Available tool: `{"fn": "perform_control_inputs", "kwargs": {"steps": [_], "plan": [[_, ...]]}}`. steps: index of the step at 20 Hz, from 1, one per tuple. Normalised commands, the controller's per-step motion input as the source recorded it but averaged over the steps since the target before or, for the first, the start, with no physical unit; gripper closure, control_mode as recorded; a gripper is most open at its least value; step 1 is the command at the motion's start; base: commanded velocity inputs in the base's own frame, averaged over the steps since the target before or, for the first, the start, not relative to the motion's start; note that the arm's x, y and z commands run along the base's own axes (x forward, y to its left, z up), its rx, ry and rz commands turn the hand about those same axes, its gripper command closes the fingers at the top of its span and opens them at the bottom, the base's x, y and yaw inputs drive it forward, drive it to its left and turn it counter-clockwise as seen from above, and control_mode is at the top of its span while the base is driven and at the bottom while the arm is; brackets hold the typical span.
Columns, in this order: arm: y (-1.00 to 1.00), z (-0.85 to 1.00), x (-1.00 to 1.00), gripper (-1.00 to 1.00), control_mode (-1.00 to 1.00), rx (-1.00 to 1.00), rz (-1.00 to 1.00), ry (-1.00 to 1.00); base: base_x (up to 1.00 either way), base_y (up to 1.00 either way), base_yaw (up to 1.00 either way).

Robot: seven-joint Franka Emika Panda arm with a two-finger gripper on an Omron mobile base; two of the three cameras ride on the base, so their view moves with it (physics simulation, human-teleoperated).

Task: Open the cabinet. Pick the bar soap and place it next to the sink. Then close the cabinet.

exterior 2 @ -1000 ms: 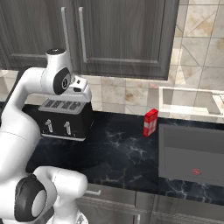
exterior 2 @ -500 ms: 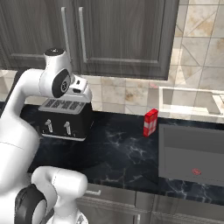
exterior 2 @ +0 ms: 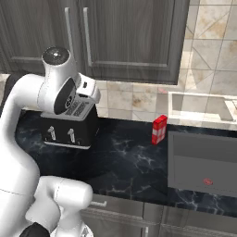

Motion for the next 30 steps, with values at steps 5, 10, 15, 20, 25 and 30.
{"fn": "perform_control_inputs", "kwargs": {"steps": [5, 10, 15, 20, 25, 30], "plan": [[-0.03, 0.69, -0.31, -1.00, -1.00, 0.06, 0.00, -0.30, 0.00, 0.00, 0.00], [-0.06, 0.56, -0.21, -1.00, -1.00, 0.03, 0.00, -0.35, 0.00, 0.00, 0.00], [-0.17, 0.28, -0.02, -1.00, -1.00, 0.00, -0.03, -0.30, 0.00, 0.00, 0.00], [-0.20, 0.12, 0.00, -1.00, -1.00, -0.03, -0.09, -0.06, 0.00, 0.00, 0.00], [-0.02, 0.02, 0.10, -1.00, -1.00, -0.10, -0.12, 0.30, 0.00, 0.00, 0.00], [0.00, 0.00, 0.17, -1.00, -1.00, -0.10, -0.09, 0.39, 0.00, 0.00, 0.00]]}}
